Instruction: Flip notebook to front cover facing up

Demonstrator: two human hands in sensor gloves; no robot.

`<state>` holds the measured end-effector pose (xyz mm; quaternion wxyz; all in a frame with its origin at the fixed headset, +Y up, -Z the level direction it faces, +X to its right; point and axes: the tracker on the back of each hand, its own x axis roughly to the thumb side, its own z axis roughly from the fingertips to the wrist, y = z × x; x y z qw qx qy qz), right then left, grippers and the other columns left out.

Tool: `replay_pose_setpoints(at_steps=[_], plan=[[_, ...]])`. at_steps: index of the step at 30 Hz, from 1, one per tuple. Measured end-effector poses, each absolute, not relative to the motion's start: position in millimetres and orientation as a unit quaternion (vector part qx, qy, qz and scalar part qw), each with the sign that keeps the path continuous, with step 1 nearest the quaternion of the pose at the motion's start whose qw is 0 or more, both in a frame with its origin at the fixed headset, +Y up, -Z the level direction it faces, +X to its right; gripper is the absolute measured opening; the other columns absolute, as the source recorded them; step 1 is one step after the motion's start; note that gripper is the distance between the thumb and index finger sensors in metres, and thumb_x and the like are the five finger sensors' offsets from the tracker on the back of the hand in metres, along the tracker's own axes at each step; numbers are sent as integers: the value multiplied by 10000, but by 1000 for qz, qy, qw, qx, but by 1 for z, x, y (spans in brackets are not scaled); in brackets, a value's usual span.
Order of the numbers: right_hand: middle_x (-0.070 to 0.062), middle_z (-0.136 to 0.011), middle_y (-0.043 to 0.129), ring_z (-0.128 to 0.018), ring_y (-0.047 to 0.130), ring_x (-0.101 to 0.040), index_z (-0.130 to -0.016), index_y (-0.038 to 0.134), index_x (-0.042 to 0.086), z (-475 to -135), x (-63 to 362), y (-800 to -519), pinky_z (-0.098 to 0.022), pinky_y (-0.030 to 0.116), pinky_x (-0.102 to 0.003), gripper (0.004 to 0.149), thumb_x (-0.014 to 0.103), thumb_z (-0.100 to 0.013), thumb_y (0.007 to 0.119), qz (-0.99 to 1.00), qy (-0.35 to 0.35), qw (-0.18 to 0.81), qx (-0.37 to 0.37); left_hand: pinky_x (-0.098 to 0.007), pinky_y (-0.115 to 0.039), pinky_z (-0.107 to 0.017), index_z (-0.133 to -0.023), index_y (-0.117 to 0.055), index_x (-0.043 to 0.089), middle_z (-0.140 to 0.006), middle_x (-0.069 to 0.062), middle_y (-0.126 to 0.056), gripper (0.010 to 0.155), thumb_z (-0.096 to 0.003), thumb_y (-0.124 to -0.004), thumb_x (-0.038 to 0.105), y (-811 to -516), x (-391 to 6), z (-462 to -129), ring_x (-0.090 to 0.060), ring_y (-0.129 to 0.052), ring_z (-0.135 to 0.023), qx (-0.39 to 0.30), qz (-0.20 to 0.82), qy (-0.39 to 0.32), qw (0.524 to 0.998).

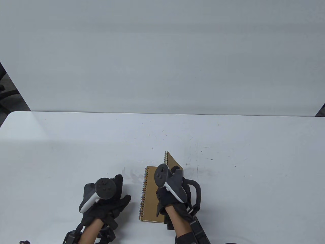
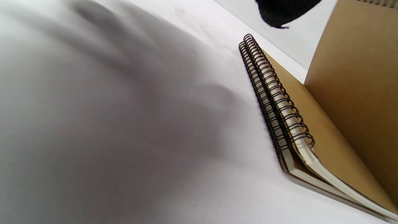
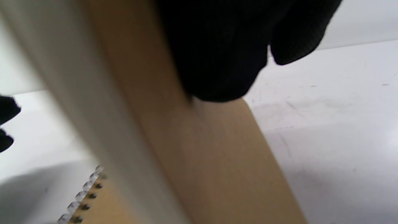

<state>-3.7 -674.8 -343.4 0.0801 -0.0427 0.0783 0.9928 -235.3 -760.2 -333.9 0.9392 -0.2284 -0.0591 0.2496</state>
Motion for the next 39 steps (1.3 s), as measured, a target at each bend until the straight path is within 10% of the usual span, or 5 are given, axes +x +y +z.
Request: replay_pose_setpoints(at_steps=[13, 21, 29, 39], plan=[[-50, -612, 872, -366, 973, -200, -1046, 401, -112, -367, -40, -745, -565, 678, -613, 831, 371, -501, 802, 971, 169, 163, -34, -731, -328, -729, -1078, 101, 227, -1134, -245, 17, 883, -602, -594, 493, -764, -236, -335, -578, -91, -1055, -244, 260, -60, 932], [-104, -712, 842, -533, 945, -266, -1066, 342, -76, -359, -28, -732, -591, 594, -651, 788, 393, -546, 704, 969, 159, 189, 0, -738, -310, -725, -1075, 104, 236, -1135, -241, 23, 888, -600, -599, 496, -761, -240, -337, -573, -80, -1058, -230, 268, -65, 933], [-200, -843, 818, -687, 913, -399, -1081, 337, -50, -341, 44, -692, -594, 522, -726, 789, 430, -557, 680, 971, 95, 212, 64, -709, -236, -743, -1074, 108, 247, -1150, -225, 10, 948, -582, -649, 537, -759, -242, -338, -565, -63, -1069, -204, 266, -77, 939], [-287, -971, 737, -825, 802, -522, -1092, 296, -43, -332, 159, -706, -565, 402, -819, 826, 474, -561, 660, 974, 78, 195, 81, -745, -197, -715, -1083, 92, 259, -1179, -211, -28, 981, -561, -672, 584, -763, -234, -338, -565, -49, -1080, -206, 241, -93, 944]])
